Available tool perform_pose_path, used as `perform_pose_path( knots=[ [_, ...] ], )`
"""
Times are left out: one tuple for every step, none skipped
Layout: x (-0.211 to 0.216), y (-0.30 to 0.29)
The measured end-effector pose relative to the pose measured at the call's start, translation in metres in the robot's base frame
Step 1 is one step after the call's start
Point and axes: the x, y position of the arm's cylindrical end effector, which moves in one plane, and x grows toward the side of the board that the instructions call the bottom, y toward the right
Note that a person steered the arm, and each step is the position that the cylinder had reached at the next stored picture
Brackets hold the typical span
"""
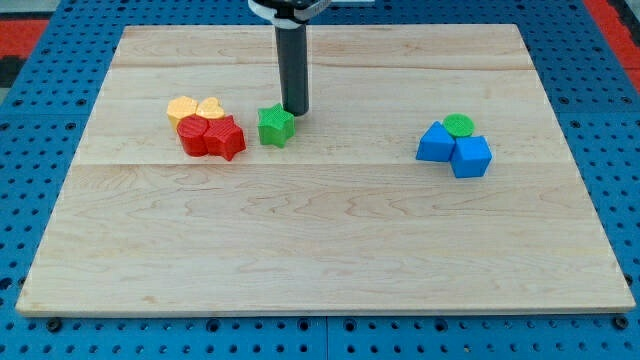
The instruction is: Move green star on left side of red circle
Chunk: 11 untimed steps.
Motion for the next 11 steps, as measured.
perform_pose_path(
  knots=[
    [-0.003, -0.009],
    [0.001, -0.046],
    [0.018, -0.08],
    [0.029, -0.03],
    [0.023, -0.021],
    [0.05, 0.008],
    [0.05, 0.057],
    [0.056, 0.092],
    [0.101, 0.092],
    [0.121, 0.05],
    [0.123, -0.007]
  ],
)
